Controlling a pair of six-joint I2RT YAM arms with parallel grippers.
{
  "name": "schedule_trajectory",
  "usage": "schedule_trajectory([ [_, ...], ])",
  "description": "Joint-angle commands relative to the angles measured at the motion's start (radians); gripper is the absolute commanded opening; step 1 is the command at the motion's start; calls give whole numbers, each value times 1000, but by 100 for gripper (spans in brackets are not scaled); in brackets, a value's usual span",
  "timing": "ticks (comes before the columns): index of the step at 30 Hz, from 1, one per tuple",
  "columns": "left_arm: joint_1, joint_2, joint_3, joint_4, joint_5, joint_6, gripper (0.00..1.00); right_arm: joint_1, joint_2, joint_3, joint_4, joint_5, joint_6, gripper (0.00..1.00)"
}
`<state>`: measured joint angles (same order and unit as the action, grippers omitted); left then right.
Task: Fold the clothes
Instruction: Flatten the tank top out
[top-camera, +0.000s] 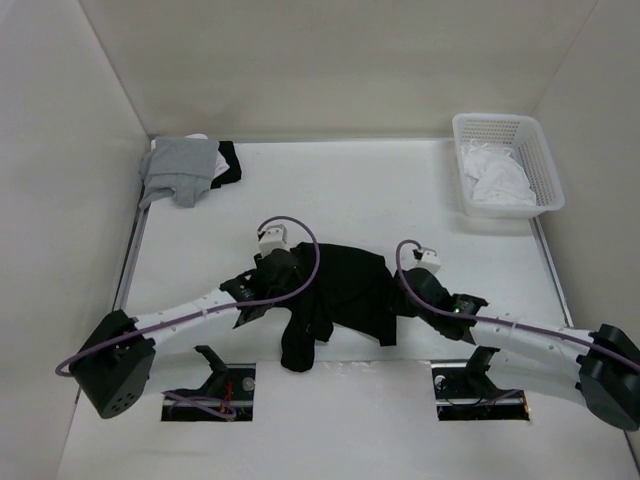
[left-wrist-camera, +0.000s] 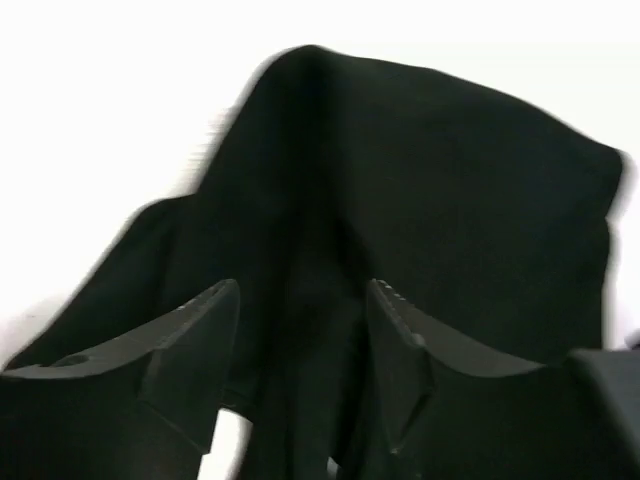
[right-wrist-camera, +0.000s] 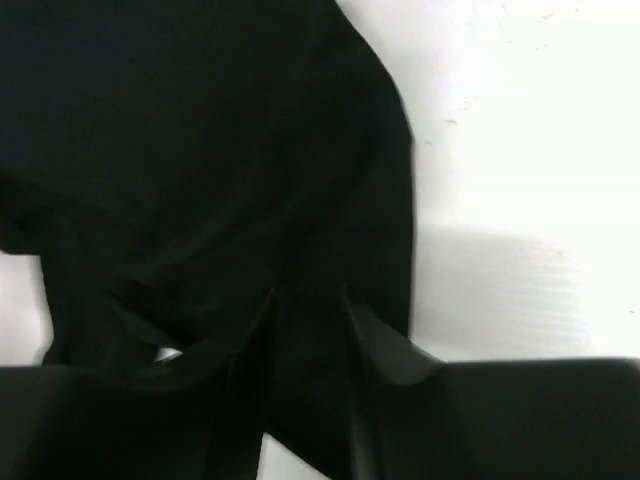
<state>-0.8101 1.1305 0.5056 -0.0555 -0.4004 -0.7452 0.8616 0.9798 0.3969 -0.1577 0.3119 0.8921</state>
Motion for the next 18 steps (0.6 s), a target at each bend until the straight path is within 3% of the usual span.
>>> schedule_trajectory([
  [1,57,69,-21,71,3,-31,55,-2,65,43,-36,87,61,45],
  [5,107,185,-19,141,26,-14,55,-35,146,37,18,92,56,51],
  [8,125,264,-3,218,49,3,39,-43,210,54,70,56,42,49],
  [9,128,287,8,236,54,9,30,-46,230,60,84,44,39,45],
  [11,142,314,34,252,54,20,14,-68,287,83,130,3,13,21],
  [13,166,312,69,260,54,24,5,-94,309,102,179,-10,-11,5],
  [14,176,290,89,261,49,32,3,-103,300,117,191,-11,-31,0],
  [18,191,106,166,270,-1,105,1,-85,95,195,150,93,-146,0],
])
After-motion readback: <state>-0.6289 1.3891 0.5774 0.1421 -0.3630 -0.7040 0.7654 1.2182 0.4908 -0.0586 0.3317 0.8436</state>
